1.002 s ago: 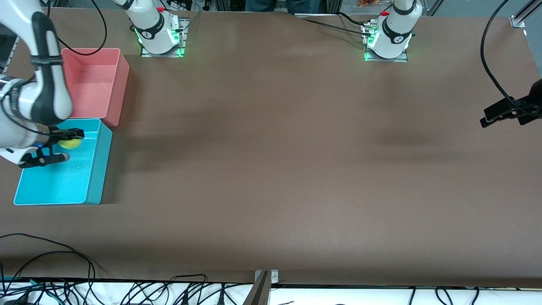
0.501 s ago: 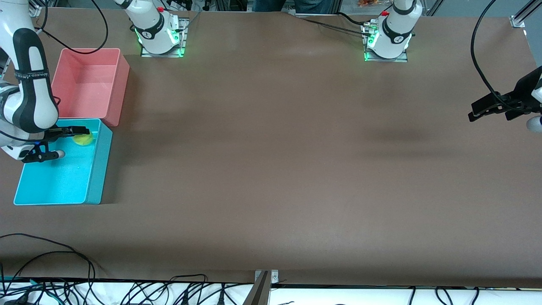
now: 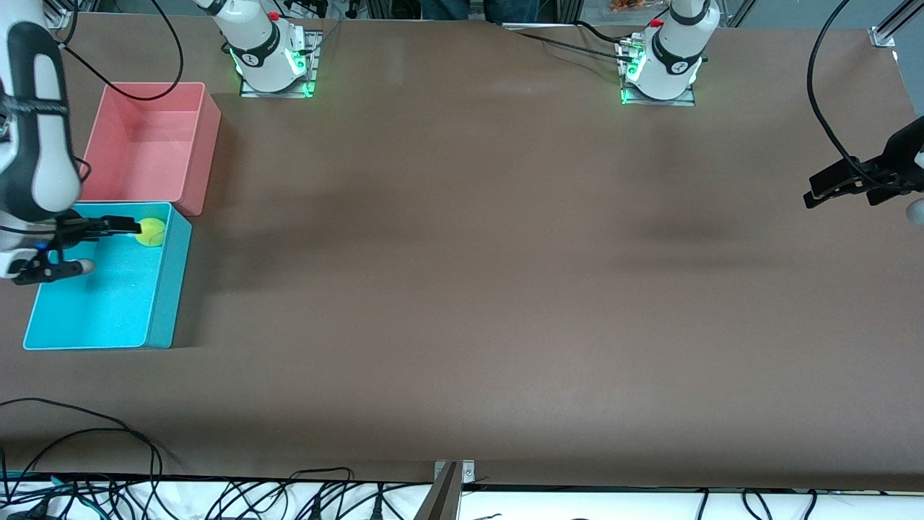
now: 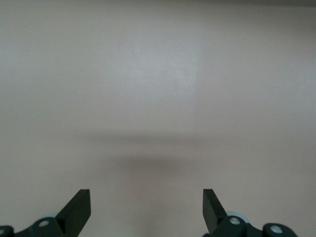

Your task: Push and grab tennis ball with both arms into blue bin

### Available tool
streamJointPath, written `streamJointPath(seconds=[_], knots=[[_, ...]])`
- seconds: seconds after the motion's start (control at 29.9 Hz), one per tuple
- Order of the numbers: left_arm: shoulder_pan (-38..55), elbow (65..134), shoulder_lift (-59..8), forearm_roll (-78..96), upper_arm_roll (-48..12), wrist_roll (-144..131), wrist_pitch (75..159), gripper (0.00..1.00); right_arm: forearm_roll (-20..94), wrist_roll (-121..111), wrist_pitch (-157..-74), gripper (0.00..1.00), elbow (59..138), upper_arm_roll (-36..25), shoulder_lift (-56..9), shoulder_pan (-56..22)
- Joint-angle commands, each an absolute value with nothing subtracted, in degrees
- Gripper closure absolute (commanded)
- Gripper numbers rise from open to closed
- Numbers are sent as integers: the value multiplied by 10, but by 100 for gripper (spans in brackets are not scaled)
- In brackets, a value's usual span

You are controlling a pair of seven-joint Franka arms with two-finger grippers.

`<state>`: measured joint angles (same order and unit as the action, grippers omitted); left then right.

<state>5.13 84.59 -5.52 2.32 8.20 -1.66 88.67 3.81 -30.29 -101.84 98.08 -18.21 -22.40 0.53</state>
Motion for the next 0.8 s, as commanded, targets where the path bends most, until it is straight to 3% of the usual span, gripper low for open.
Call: streamJointPath(seconds=[0.0,0.37,0.77], knots=[[52,857,-42,20,83,-10,893,0,52,-303,-932,0,907,-184,-207,9],[54,856,-45,11,81,-10,893,0,15,-302,-852,0,846,-183,-157,-34],[55,856,-45,10,79,-11,893,0,-16,-250,-802,0,845,-164,-62,-67]])
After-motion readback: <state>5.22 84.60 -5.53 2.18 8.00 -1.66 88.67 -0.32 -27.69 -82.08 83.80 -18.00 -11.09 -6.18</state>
